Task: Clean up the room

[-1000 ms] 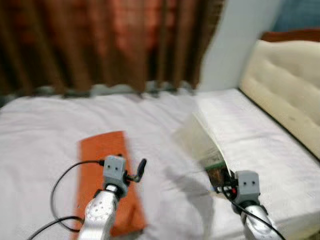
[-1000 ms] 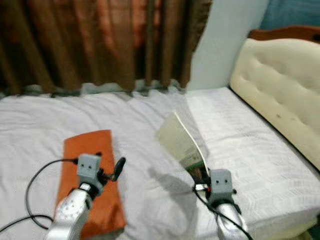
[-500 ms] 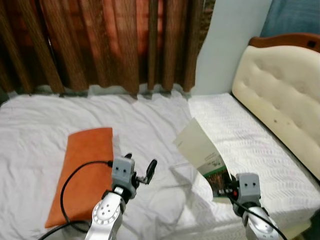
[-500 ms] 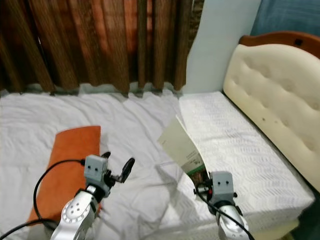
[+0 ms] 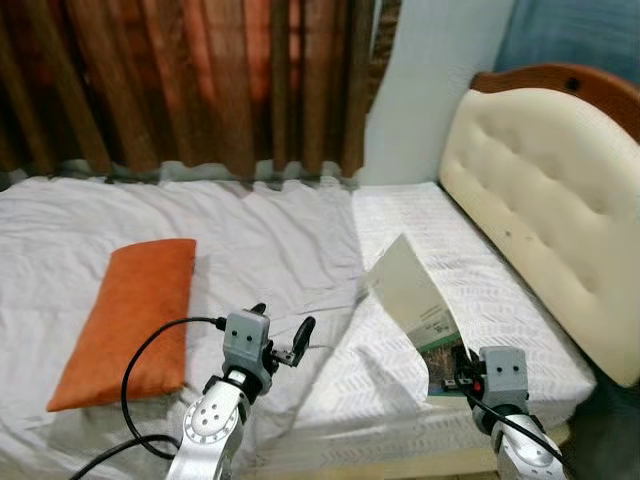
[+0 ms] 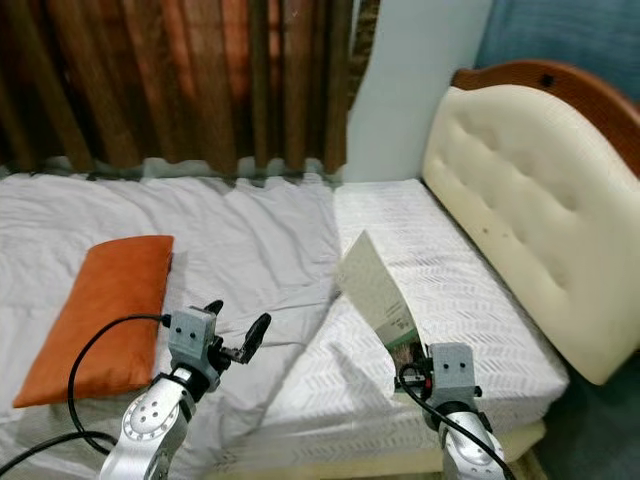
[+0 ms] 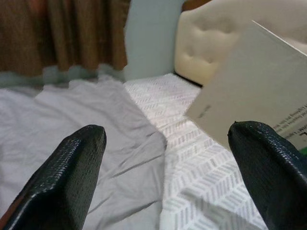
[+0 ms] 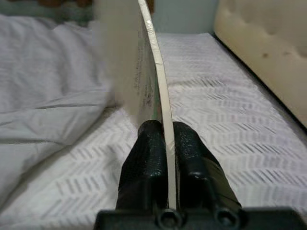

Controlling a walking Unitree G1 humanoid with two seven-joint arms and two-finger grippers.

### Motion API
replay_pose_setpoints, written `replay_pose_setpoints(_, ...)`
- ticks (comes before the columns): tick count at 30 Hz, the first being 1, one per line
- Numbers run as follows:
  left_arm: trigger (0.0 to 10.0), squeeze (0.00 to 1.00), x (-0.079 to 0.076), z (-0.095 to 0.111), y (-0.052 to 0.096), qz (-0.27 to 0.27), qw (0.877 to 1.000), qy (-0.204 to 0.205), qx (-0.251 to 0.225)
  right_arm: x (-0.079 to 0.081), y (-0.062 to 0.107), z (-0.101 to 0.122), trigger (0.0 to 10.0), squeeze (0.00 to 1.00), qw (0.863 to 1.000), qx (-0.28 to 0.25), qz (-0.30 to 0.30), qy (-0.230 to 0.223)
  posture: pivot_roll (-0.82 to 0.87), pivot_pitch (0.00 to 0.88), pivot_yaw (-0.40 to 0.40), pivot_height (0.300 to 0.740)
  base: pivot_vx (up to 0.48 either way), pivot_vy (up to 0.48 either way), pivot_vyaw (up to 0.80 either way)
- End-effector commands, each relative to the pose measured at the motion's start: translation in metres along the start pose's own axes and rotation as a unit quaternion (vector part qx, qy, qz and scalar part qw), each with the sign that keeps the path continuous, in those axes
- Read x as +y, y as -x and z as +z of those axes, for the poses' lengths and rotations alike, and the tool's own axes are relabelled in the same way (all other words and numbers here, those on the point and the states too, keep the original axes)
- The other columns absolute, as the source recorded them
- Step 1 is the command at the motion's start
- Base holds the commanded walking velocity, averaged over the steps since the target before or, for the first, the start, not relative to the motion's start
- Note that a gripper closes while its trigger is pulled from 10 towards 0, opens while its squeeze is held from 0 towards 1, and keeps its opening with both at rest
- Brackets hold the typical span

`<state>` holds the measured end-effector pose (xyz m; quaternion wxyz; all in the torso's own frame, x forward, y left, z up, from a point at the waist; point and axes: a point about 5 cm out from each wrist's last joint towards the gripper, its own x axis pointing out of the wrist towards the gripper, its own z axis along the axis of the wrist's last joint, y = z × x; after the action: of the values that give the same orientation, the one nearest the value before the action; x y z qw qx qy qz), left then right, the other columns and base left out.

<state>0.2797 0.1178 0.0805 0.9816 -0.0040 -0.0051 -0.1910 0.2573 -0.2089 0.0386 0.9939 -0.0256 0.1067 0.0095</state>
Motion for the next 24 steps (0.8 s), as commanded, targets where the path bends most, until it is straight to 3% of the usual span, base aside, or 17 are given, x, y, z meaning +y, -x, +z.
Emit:
replay_pose_setpoints(1,10.0,0.00,0.011,-0.006,0.003,0.015,1.000,0.003,0.012,0.003,-0.004,0.014,0.0,0.00,0.999,-0.034,0.005,-0.006,0.00,0.000,-0.064,0.740,0.442,0.000,0.00)
replay_pose_setpoints(5,10.0,0.00,0.015,-0.010,0.005,0.025,1.000,0.004,0.017,0.003,-0.002,0.012,0.0,0.00,0.999,-0.037,0.005,-0.010,0.00,0.000,-0.066,0.740,0.449,0.000,-0.76)
replay_pose_setpoints(9,10.0,0.00,0.022,-0.014,0.009,0.053,0.998,0.020,0.024,0.001,0.000,0.010,0.0,0.00,0.999,-0.037,0.002,-0.010,0.00,0.000,-0.072,0.740,0.449,0.000,0.00)
replay_pose_setpoints(14,10.0,0.00,0.039,-0.022,0.034,0.117,0.991,0.052,0.029,-0.013,0.030,-0.001,0.0,0.00,0.999,-0.026,-0.024,-0.004,0.01,0.000,-0.087,0.740,0.450,0.000,0.00)
replay_pose_setpoints(19,10.0,0.00,0.031,-0.031,0.051,0.100,0.993,0.038,0.045,-0.019,0.052,-0.019,0.0,0.00,1.000,0.005,-0.026,-0.002,0.00,0.000,-0.094,0.740,0.449,0.000,0.00)
replay_pose_setpoints(24,10.0,0.00,0.021,-0.031,0.042,0.077,0.995,0.031,0.048,-0.020,0.048,-0.020,0.0,0.00,1.000,0.008,-0.027,0.000,0.00,0.000,-0.090,0.740,0.450,0.000,0.00)
